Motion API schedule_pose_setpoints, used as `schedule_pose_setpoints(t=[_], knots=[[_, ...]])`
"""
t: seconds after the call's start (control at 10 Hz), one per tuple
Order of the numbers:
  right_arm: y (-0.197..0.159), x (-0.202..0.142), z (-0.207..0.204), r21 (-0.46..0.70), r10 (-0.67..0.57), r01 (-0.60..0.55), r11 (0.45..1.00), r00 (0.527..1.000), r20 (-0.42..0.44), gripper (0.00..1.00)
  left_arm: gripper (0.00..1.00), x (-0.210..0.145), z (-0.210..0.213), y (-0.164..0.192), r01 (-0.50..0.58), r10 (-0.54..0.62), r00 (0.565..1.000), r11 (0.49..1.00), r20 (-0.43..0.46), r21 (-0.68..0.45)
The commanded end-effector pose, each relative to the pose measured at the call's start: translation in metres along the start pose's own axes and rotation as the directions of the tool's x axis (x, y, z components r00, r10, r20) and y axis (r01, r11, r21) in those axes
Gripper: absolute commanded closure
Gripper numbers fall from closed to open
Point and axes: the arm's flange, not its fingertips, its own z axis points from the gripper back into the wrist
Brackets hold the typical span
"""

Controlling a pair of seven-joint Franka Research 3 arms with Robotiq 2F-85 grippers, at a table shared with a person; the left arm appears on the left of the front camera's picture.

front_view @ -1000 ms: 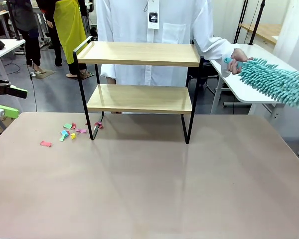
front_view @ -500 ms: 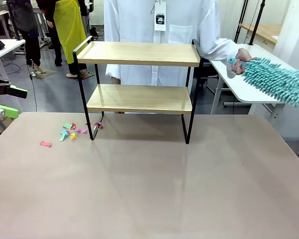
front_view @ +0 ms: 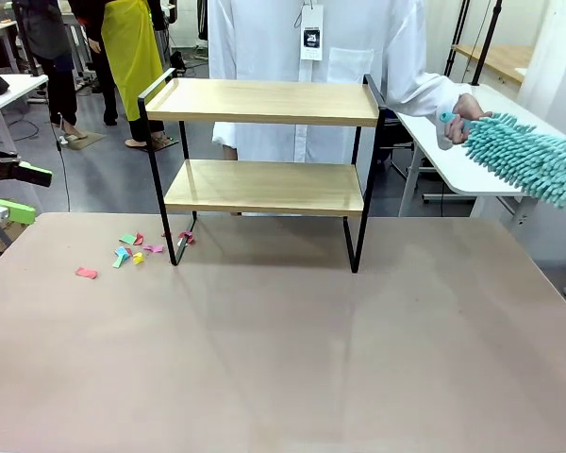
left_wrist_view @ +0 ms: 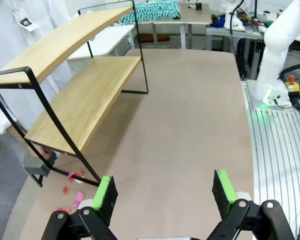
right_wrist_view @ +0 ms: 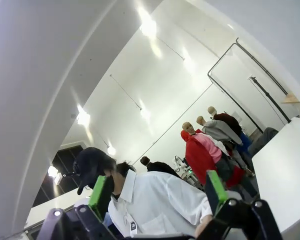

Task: Clean the shelf.
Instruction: Hand the Duster back to the human.

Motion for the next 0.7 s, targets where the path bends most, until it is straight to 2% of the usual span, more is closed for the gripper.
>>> schedule_pose_setpoints(t=[0.0, 0.6], knots=[[0.0035, 0.0004, 0.0010, -0.003, 0.002, -0.002, 1.000, 1.000, 0.005, 0.00, 0.00, 0.0002, -0.0005, 0.0016, 0.017, -0.017, 1.000, 1.000, 0.026, 0.002], [0.0035, 0.0004, 0.0010, -0.003, 0.002, -0.002, 1.000, 1.000, 0.005, 0.00, 0.00, 0.0002, -0.0005, 0.0016, 0.017, -0.017, 1.000, 1.000, 0.026, 0.002]])
